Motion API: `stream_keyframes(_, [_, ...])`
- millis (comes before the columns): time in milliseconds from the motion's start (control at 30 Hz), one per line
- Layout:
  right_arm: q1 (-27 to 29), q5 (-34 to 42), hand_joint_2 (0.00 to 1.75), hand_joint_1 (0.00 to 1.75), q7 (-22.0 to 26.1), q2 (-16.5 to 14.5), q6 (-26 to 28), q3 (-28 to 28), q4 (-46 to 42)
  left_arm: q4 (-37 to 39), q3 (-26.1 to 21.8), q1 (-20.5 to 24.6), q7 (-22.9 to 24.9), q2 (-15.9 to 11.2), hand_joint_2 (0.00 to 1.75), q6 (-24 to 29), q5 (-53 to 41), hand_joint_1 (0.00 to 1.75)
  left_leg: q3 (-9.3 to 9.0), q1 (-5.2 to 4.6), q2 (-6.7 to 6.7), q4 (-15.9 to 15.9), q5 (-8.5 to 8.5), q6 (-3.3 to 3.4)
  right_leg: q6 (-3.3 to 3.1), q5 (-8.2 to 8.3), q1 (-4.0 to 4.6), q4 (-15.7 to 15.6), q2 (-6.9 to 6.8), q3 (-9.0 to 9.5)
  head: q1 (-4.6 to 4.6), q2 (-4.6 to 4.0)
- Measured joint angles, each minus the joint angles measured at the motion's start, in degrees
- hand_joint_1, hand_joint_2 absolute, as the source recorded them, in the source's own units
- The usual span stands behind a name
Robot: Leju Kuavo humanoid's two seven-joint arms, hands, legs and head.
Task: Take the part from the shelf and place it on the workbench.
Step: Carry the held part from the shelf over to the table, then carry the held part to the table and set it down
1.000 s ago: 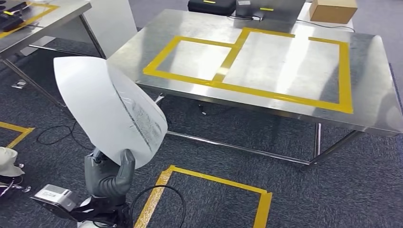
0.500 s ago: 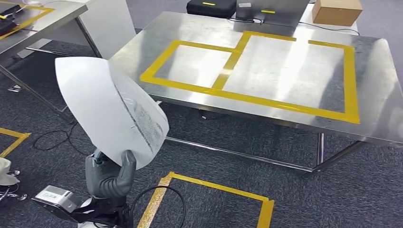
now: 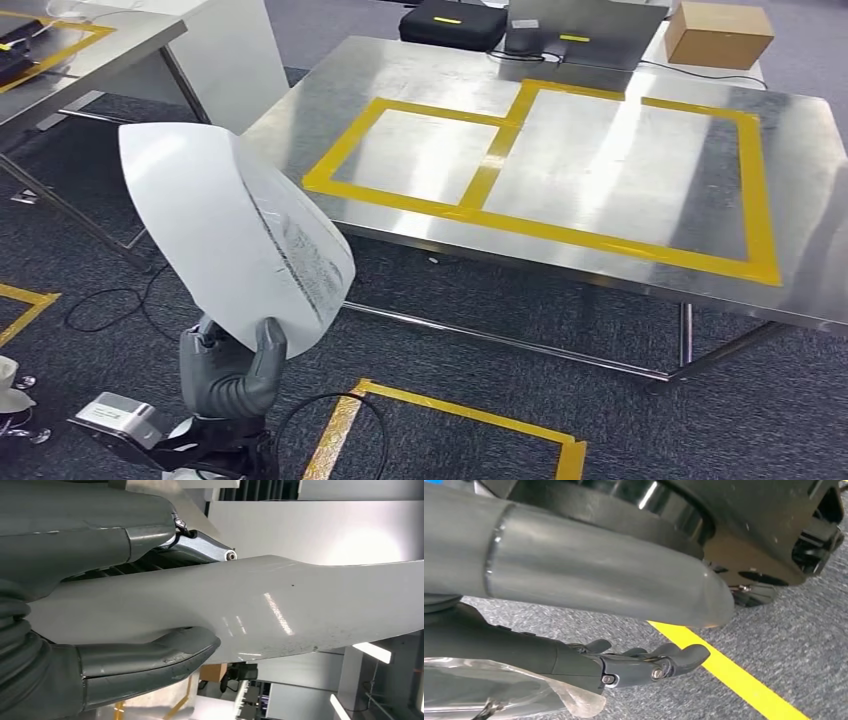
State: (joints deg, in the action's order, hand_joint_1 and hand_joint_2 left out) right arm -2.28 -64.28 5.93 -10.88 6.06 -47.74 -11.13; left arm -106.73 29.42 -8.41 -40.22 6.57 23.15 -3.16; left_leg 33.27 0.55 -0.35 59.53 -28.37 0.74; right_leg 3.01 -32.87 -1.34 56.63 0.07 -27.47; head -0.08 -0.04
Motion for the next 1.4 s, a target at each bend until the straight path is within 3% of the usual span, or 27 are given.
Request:
stream_keyframes(67, [-0.13, -0.04, 0.00, 0.00, 0.09, 0.00, -0.10, -0.10, 0.00, 0.00, 0.02, 0.09, -0.01, 0.07, 1.75, -0.07, -0.02, 1.75, -0.60, 0.14, 0.04, -0.45, -0.20, 0.79, 0.34, -1.55, -0.02, 3.21, -0.05, -1.54, 0.13, 0.00])
stream_keyframes(167, [-0.14, -0.07, 0.00, 0.00, 0.16, 0.00, -0.23, -0.19, 0.00, 0.02, 0.06, 0.16, -0.02, 0.11, 1.75, -0.20, -0.03, 1.75, -1.37, -0.14, 0.13, -0.55, -1.06, 1.61, 0.37, -5.10, 0.11, 14.87, -0.05, -9.19, 0.20, 0.00])
stream_keyframes(200, [-0.04, -0.07, 0.00, 0.00, 0.16, 0.00, -0.25, -0.21, 0.00, 0.03, 0.06, 0.13, -0.02, 0.10, 1.75, -0.20, -0.03, 1.75, -1.81, -0.29, 0.06, -0.55, -1.47, 1.73, 0.24, -4.76, 0.18, 17.12, -0.04, -11.33, 0.19, 0.00])
stream_keyframes(233, [0.06, -0.09, 0.00, 0.00, 0.16, 0.00, -0.25, -0.24, 0.00, 0.04, 0.06, 0.11, -0.02, 0.10, 1.75, -0.20, -0.04, 1.75, -2.42, -0.45, -0.06, -0.55, -1.95, 1.80, 0.03, -3.17, 0.29, 17.24, -0.04, -12.48, 0.20, 0.00])
stream_keyframes(300, [0.17, -0.08, 0.00, 0.00, 0.19, 0.00, -0.28, -0.26, 0.00, 0.04, 0.06, 0.09, -0.02, 0.10, 1.75, -0.20, -0.10, 1.75, -4.00, -0.73, -0.24, -0.58, -3.08, 1.81, -0.83, 2.65, 0.66, 11.23, -0.01, -11.59, 0.21, 0.00])
stream_keyframes(333, [0.17, -0.05, 0.00, 0.00, 0.21, 0.02, -0.32, -0.30, 0.01, 0.06, 0.06, 0.13, -0.03, 0.11, 1.75, -0.19, -0.16, 1.75, -4.61, -0.90, -0.25, -0.62, -3.63, 1.72, -1.37, 4.85, 0.93, 7.98, -0.02, -10.41, 0.11, 0.00])
stream_keyframes(367, [0.16, 0.03, 0.00, 0.00, 0.23, 0.04, -0.36, -0.39, 0.01, 0.09, 0.05, 0.17, -0.03, 0.10, 1.75, -0.20, -0.19, 1.75, -4.99, -0.96, -0.27, -0.63, -4.07, 1.55, -1.89, 6.04, 1.18, 5.33, -0.02, -9.24, -0.02, 0.01])
stream_keyframes(467, [0.07, 0.34, 0.00, 0.00, 0.15, 0.10, -0.39, -0.67, 0.00, 0.20, 0.07, 0.29, -0.02, 0.12, 1.75, -0.72, 0.16, 1.75, -5.33, -0.86, -0.27, -1.04, -4.59, 0.78, -2.59, 5.52, 1.55, 2.92, 0.06, -7.72, -0.10, 0.02])
stream_keyframes(533, [0.13, 0.66, 0.00, 0.00, 0.08, 0.07, -0.39, -0.78, 0.00, 0.23, 0.08, 0.39, -0.04, 0.13, 1.75, -1.28, 0.29, 1.75, -5.71, -0.88, -0.17, -0.82, -5.26, 0.20, -2.79, 5.42, 1.17, 1.81, 0.04, -6.82, -0.06, 0.02])
stream_keyframes(567, [0.11, 0.81, 0.00, 0.00, 0.06, 0.04, -0.40, -0.87, 0.00, 0.25, 0.09, 0.48, -0.05, 0.13, 1.75, -1.46, 0.17, 1.75, -5.22, -0.88, -0.14, 0.73, -6.18, -0.15, -2.91, 5.41, 0.91, 1.18, -0.01, -6.17, -0.14, 0.02])
stream_keyframes(600, [0.05, 0.96, 0.00, 0.00, 0.06, 0.02, -0.42, -0.97, 0.00, 0.29, 0.10, 0.54, -0.07, 0.10, 1.75, -1.56, 0.02, 1.75, -3.84, -0.74, -0.10, 3.59, -7.51, -0.47, -3.03, 5.31, 0.73, 0.79, -0.08, -5.61, -0.23, 0.02])
stream_keyframes(667, [-0.11, 1.12, 0.00, 0.00, 0.06, 0.02, -0.47, -1.19, 0.01, 0.42, 0.11, 0.60, -0.07, 0.02, 1.75, -1.64, -0.19, 1.75, 0.65, -0.33, -0.08, 11.26, -10.11, -1.12, -3.19, 4.84, 0.65, 0.57, -0.12, -4.91, -0.32, 0.02])
stream_keyframes(700, [-0.12, 1.19, 0.00, 0.00, 0.05, 0.02, -0.50, -1.32, 0.01, 0.50, 0.11, 0.58, -0.07, -0.03, 1.75, -1.64, -0.21, 1.75, 2.53, -0.12, -0.07, 13.83, -10.31, -1.37, -3.17, 4.56, 0.63, 0.58, -0.07, -4.60, -0.33, 0.02])
stream_keyframes(733, [-0.10, 1.31, 0.00, 0.00, 0.06, 0.02, -0.53, -1.46, 0.02, 0.58, 0.13, 0.57, -0.06, -0.06, 1.75, -1.64, -0.22, 1.75, 3.53, 0.07, -0.07, 14.45, -9.32, -1.57, -3.07, 4.28, 0.59, 0.59, 0.11, -4.24, -0.31, 0.02])
stream_keyframes(767, [-0.08, 1.50, 0.00, 0.00, 0.09, 0.01, -0.55, -1.66, 0.02, 0.64, 0.15, 0.57, -0.05, -0.08, 1.75, -1.64, -0.24, 1.75, 3.43, 0.23, -0.11, 12.81, -7.15, -1.71, -2.89, 4.00, 0.52, 0.62, 0.43, -3.82, -0.30, 0.02])
stream_keyframes(833, [-0.17, 2.03, 0.00, 0.00, 0.25, 0.01, -0.57, -2.05, 0.02, 0.74, 0.23, 0.58, -0.05, -0.09, 1.75, -1.64, -0.26, 1.75, 1.24, 0.56, -1.15, 5.91, -2.04, -1.90, -2.31, 3.42, 0.31, 0.71, 1.33, -3.25, -0.27, 0.02])
stream_keyframes(867, [-0.35, 2.26, 0.00, 0.00, 0.33, 0.01, -0.57, -2.24, 0.01, 0.79, 0.26, 0.56, -0.04, -0.10, 1.75, -1.64, -0.27, 1.75, 0.09, 0.68, -2.07, 2.74, -0.60, -1.87, -1.95, 3.16, 0.27, 0.90, 1.83, -3.16, -0.32, 0.02])
stream_keyframes(933, [-0.61, 2.51, 0.00, 0.00, 0.41, 0.02, -0.57, -2.49, 0.00, 0.92, 0.34, 0.49, -0.01, -0.14, 1.75, -1.61, -0.28, 1.75, -0.80, 0.63, -3.34, 0.33, -0.51, -1.40, -1.19, 3.09, 0.13, 1.08, 2.72, -3.64, -0.41, 0.02])
stream_keyframes(1000, [-0.58, 2.57, 0.00, 0.00, 0.39, 0.02, -0.60, -2.74, 0.00, 1.05, 0.46, 0.44, 0.02, -0.17, 1.75, -1.58, -0.32, 1.75, -0.94, 0.53, -2.72, -0.23, -0.67, -0.56, -0.44, 3.19, -0.05, 1.05, 3.30, -4.04, -0.43, 0.02])
stream_keyframes(1067, [-0.43, 2.56, 0.00, 0.00, 0.34, 0.02, -0.63, -3.09, 0.00, 1.15, 0.61, 0.51, 0.02, -0.18, 1.75, -1.58, -0.45, 1.75, -1.28, 0.62, -1.68, -0.65, -0.60, 0.24, 0.02, 2.14, -0.04, 2.84, 2.22, -5.27, -0.12, 0.02])
stream_keyframes(1133, [-0.50, 2.56, 0.00, 0.00, 0.31, 0.02, -0.65, -3.36, 0.00, 1.28, 0.71, 0.51, 0.01, -0.19, 1.75, -1.56, -0.60, 1.75, -1.47, 0.48, -0.47, -0.78, -0.73, 0.83, 0.20, -0.60, 0.07, 9.10, 0.69, -8.70, 0.19, 0.02])
stream_keyframes(1200, [-0.51, 2.56, 0.00, 0.00, 0.27, 0.02, -0.66, -3.49, 0.00, 1.50, 0.77, 0.47, 0.00, -0.24, 1.75, -1.46, -0.75, 1.75, -1.56, 0.19, 0.76, -0.77, -0.98, 1.15, 0.22, -2.65, 0.10, 16.13, 0.37, -12.77, 0.24, 0.02])
stream_keyframes(1233, [-0.42, 2.56, 0.00, 0.00, 0.25, 0.02, -0.66, -3.52, 0.00, 1.62, 0.81, 0.47, 0.00, -0.28, 1.75, -1.36, -0.84, 1.75, -1.68, 0.08, 1.32, -0.77, -1.13, 1.21, 0.16, -2.26, 0.13, 17.30, 0.30, -13.69, 0.25, 0.02])
stream_keyframes(1267, [-0.32, 2.54, 0.00, 0.00, 0.22, 0.02, -0.66, -3.54, 0.00, 1.71, 0.90, 0.49, 0.00, -0.32, 1.75, -1.21, -0.97, 1.75, -1.90, 0.00, 1.82, -0.77, -1.31, 1.23, 0.01, -0.82, 0.18, 16.21, 0.13, -13.44, 0.25, 0.02])
stream_keyframes(1333, [-0.26, 2.26, 0.00, 0.00, 0.18, 0.03, -0.68, -3.56, 0.00, 1.81, 1.16, 0.60, 0.00, -0.43, 1.75, -0.43, -1.73, 1.75, -2.57, -0.09, 2.74, -0.78, -1.80, 1.04, -0.50, 3.24, 0.51, 9.17, -1.61, -10.21, 0.25, 0.02])
stream_keyframes(1400, [-0.54, 1.73, 0.00, 0.00, 0.13, 0.03, -0.80, -3.55, 0.00, 1.86, 1.57, 0.80, -0.01, -0.65, 1.75, 1.17, -3.11, 1.75, -2.99, -0.39, 3.64, -0.68, -2.27, 0.56, -1.08, 4.96, 1.22, 3.39, -3.93, -7.21, 0.26, 0.02])
